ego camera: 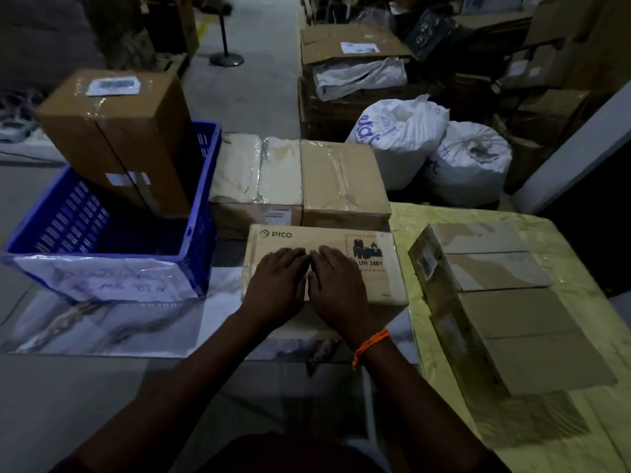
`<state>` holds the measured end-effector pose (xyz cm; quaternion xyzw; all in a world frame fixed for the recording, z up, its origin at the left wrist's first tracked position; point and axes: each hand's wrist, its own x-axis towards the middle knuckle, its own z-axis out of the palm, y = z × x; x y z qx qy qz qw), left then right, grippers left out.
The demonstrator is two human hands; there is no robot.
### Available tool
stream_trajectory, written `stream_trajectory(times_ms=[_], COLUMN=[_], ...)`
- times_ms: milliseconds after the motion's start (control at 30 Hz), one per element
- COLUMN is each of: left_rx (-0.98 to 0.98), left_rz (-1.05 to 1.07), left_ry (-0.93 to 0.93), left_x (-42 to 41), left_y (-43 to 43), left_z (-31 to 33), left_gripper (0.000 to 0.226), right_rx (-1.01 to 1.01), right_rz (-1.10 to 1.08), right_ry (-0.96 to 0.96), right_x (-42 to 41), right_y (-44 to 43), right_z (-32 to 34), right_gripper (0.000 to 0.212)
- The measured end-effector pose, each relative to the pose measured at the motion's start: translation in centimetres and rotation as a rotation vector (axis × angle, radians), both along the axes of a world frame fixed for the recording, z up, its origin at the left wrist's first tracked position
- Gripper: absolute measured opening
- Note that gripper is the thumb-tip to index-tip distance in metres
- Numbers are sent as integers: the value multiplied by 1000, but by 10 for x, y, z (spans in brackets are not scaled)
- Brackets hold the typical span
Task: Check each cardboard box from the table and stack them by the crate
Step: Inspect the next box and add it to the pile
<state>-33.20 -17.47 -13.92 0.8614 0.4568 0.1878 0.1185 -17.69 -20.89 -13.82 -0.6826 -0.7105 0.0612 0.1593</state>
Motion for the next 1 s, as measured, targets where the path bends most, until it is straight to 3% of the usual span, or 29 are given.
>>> stream_trajectory(times_ms=[167, 300, 400, 633, 733, 800, 933, 1000], left_rx=[13, 22, -18, -79, -49, -86, -511, -578], left_rz=[-37, 17, 75, 62, 97, 231, 562, 545], left_ry=[20, 153, 256, 224, 118, -45, -485, -589], left_x=[-4, -22, -31, -31, -27, -23, -24, -29], left_y=[2, 3, 7, 10, 9, 6, 11, 10], left_z=[4, -1, -7, -18, -15, -11, 1, 6], left_gripper=[52, 57, 72, 80, 79, 82, 116, 111], right_rx=[-31, -169, -201, -241, -255, -246, -260, -261], right_rz=[30, -55, -126, -132, -179, -292, -607, -604], right_ry=[13, -73, -97, -122, -99, -32, 263, 517], right_x=[6, 32, 50, 50, 53, 57, 75, 92], right_y=[-2, -11, -10, -8, 1, 7, 19, 25], right_z=[2, -1, -2, -2, 0, 2, 19, 17], right_gripper=[57, 87, 95, 96, 104, 113, 122, 114])
